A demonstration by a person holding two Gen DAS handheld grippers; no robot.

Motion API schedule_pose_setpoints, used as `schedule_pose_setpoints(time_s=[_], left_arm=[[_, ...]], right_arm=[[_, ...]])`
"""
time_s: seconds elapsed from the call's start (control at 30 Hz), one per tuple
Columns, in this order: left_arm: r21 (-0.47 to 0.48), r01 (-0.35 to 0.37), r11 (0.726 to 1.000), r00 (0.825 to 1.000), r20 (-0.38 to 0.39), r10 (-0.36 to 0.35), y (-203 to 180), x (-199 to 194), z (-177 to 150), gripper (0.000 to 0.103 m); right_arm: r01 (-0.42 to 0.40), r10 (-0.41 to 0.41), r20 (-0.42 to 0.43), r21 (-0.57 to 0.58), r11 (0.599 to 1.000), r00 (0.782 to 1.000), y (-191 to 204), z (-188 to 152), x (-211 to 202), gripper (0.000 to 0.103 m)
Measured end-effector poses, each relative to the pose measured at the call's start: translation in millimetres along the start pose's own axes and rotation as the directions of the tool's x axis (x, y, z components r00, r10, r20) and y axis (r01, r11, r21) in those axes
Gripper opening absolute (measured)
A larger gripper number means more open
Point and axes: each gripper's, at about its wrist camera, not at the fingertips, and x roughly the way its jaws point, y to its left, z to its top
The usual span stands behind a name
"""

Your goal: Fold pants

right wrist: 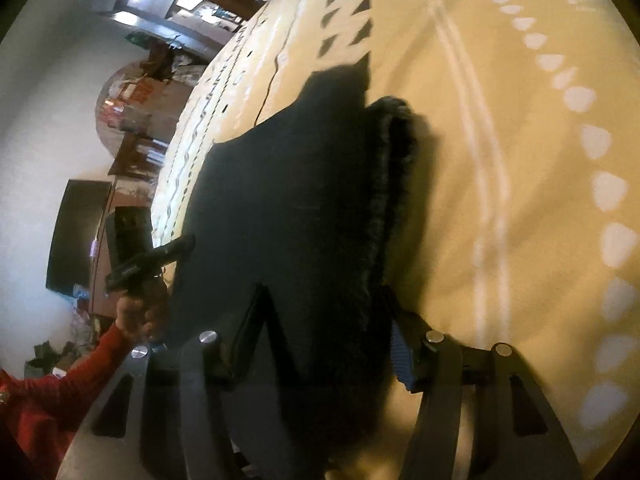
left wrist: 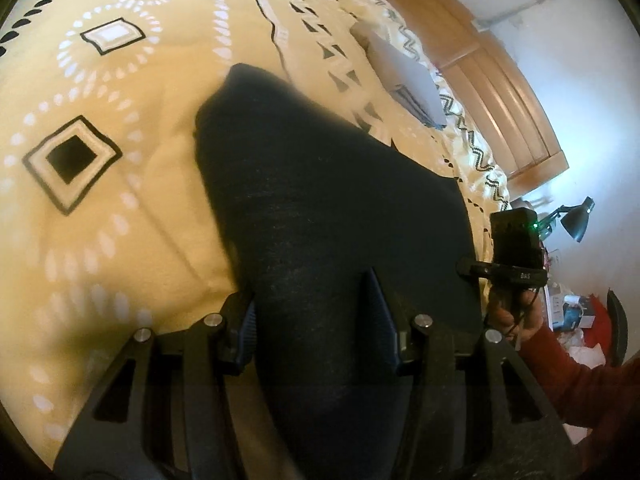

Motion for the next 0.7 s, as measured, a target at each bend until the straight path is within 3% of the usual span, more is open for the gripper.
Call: schedule_pose_setpoints(time_s=[0.13, 0.2, 0.23, 0.27, 0.3, 0.33, 0.53, 0.7], left_arm=[[0.025, -0.047, 0.999, 0.999, 0.027, 0.047, -3.3, 3.2, -4.6, 0.052], [0.037, -0.078, 0.996, 0.997, 0.027, 0.077, -8.6, 5.6, -2.2, 0.051], [0.056, -0.107, 0.993, 0.994, 0.032, 0.106, -15.5, 5.2, -1.2, 0.048], [0.081, -0.121, 0.989, 0.992, 0.045, 0.118, -22.4, 2.0, -2.5, 0.039], [0.088, -0.118, 0.989, 0.992, 0.057, 0.113, -25.2, -1.0, -1.9, 0.029], [0.08, -0.082, 0.993, 0.993, 0.087, 0.075, -29.9, -12.1, -3.4, 0.027], [0.082, -0.04, 0.996, 0.98, 0.2, 0.023, -48.7, -70.5, -13.9, 0.022], [0.046, -0.074, 0.996, 0.961, 0.27, 0.059, -22.1, -141.2, 0.8, 0.022]], right_arm=[[0.02, -0.019, 0.03, -0.03, 0.999, 0.999, 6.1, -2.4, 2.3, 0.061], [0.072, -0.069, 0.051, -0.052, 0.996, 0.996, 14.7, -3.9, 0.5, 0.057], [0.118, -0.112, 0.072, -0.091, 0.989, 0.991, 26.9, -6.7, -0.8, 0.05], [0.143, -0.134, 0.089, -0.111, 0.983, 0.987, 35.5, -7.6, -1.8, 0.046], [0.16, -0.148, 0.106, -0.119, 0.98, 0.983, 42.7, -10.1, -5.5, 0.04], [0.165, -0.15, 0.128, -0.121, 0.979, 0.98, 50.2, -12.7, -11.3, 0.036], [0.148, -0.11, 0.227, -0.159, 0.976, 0.968, 115.1, -23.5, -41.4, 0.033], [0.084, -0.035, 0.218, -0.219, 0.972, 0.975, 175.6, -5.5, -20.7, 0.033]])
